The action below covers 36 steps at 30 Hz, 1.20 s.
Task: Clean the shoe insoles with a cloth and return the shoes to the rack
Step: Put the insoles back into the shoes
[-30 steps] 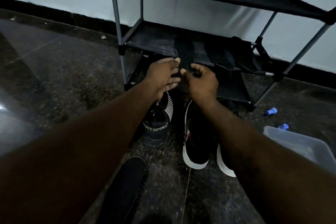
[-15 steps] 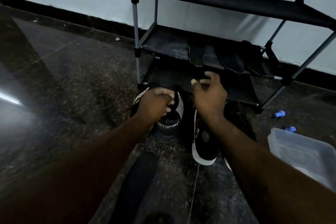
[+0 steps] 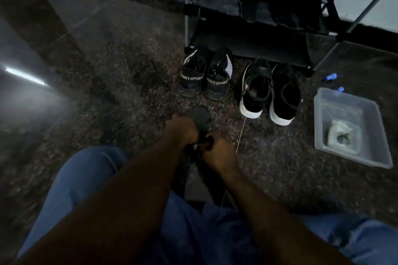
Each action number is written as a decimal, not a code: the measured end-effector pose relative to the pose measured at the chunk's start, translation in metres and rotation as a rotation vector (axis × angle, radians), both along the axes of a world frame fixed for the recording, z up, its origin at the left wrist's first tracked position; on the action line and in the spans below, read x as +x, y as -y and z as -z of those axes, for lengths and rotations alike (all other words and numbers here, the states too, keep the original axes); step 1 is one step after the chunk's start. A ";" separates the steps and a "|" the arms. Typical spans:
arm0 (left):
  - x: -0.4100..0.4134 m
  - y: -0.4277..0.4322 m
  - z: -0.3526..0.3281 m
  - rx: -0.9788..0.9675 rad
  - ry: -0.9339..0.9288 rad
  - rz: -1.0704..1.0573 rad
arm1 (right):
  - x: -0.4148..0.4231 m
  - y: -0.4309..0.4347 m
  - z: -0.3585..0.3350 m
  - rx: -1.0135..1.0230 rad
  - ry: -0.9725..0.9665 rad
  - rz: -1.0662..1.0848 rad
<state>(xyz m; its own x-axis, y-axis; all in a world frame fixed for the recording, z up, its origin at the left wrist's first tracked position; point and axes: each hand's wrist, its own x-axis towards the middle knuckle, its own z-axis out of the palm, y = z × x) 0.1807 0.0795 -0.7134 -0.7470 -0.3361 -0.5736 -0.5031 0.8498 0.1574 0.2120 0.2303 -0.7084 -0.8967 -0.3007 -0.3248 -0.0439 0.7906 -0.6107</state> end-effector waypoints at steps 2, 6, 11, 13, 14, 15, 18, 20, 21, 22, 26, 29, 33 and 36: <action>0.009 -0.003 -0.001 -0.032 0.046 -0.049 | 0.027 0.001 0.008 0.072 0.035 -0.096; 0.019 -0.001 -0.012 0.028 0.006 -0.187 | 0.065 0.001 0.031 0.207 -0.043 -0.238; 0.022 0.010 -0.008 0.240 -0.051 -0.293 | 0.076 -0.003 0.040 0.105 -0.007 -0.192; 0.019 0.009 -0.009 0.357 -0.058 -0.342 | 0.074 -0.005 0.040 0.038 0.007 -0.130; 0.018 0.008 -0.010 0.434 -0.022 -0.400 | 0.073 -0.007 0.037 -0.018 0.021 -0.059; 0.016 0.006 -0.011 0.526 0.016 -0.474 | 0.071 -0.008 0.037 -0.081 0.033 0.037; 0.006 0.003 -0.024 0.706 -0.049 -0.612 | 0.069 -0.007 0.038 -0.276 0.128 0.329; -0.001 0.002 -0.034 0.788 -0.146 -0.652 | 0.067 -0.006 0.045 -0.525 0.208 0.507; -0.004 0.002 -0.039 0.822 -0.195 -0.675 | 0.064 -0.006 0.046 -0.649 0.232 0.577; -0.006 0.001 -0.044 0.856 -0.239 -0.694 | 0.060 -0.005 0.038 -0.756 0.264 0.631; -0.017 0.002 -0.054 0.980 -0.422 -0.755 | 0.039 -0.001 0.012 -0.962 0.264 0.727; -0.023 0.001 -0.065 1.074 -0.529 -0.729 | 0.024 0.002 0.000 -0.949 0.120 0.720; -0.031 0.002 -0.088 1.183 -0.642 -0.631 | -0.013 0.006 -0.015 -0.920 0.004 0.655; -0.042 0.007 -0.103 1.220 -0.702 -0.564 | -0.049 0.011 -0.033 -0.949 -0.040 0.654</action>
